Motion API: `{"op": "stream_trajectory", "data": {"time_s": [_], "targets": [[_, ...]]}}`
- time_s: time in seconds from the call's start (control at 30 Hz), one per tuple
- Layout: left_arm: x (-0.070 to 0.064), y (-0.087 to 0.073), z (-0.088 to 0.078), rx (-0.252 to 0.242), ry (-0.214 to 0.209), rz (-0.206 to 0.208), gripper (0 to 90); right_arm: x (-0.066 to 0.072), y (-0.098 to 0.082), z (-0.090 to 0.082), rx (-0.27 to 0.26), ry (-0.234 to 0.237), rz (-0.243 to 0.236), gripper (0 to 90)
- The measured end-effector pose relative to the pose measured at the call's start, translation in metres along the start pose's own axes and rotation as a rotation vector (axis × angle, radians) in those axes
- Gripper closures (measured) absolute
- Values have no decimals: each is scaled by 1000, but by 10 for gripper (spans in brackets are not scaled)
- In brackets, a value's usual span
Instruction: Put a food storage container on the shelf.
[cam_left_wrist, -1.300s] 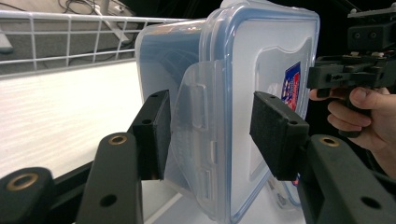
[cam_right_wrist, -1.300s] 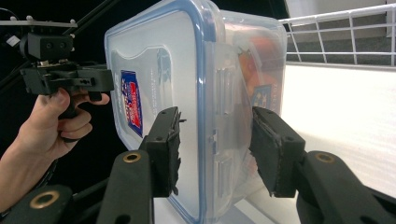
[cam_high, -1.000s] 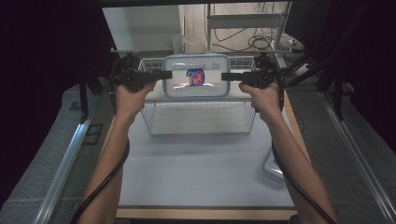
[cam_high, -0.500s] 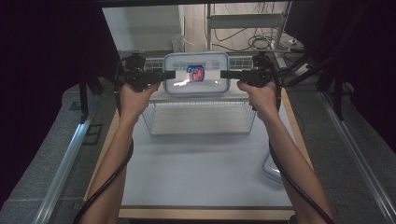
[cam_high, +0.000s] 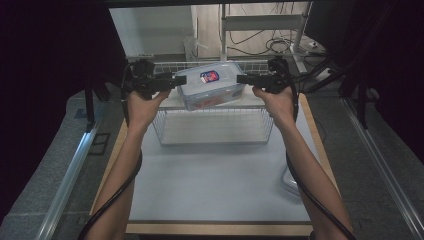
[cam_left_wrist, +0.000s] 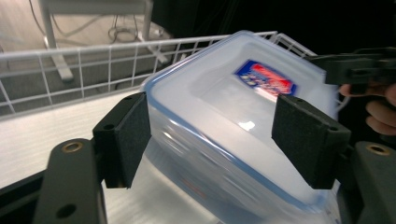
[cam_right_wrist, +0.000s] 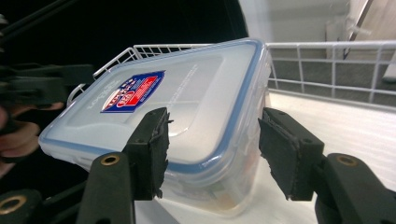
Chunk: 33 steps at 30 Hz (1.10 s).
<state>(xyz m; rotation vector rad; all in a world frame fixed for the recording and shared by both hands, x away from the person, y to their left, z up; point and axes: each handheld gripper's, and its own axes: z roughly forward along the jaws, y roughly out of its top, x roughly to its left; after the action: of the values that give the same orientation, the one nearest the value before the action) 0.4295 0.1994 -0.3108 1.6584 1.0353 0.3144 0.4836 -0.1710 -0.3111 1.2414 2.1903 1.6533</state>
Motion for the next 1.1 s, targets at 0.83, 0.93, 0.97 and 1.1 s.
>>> {"op": "stream_trajectory", "data": {"time_s": [0.83,0.93,0.97,1.1], "targets": [[-38,-70,8,45,-5,179,895,11,-47,-23,-9,-41,-176,565],[-31,-67,11,49,15,159,894,11,-49,-24,-7,-39,-170,565],[-29,-66,12,51,23,156,893,10,-50,-25,-11,-35,-171,565],[-23,-62,17,58,39,144,888,11,-52,-27,-8,-28,-169,563]]}}
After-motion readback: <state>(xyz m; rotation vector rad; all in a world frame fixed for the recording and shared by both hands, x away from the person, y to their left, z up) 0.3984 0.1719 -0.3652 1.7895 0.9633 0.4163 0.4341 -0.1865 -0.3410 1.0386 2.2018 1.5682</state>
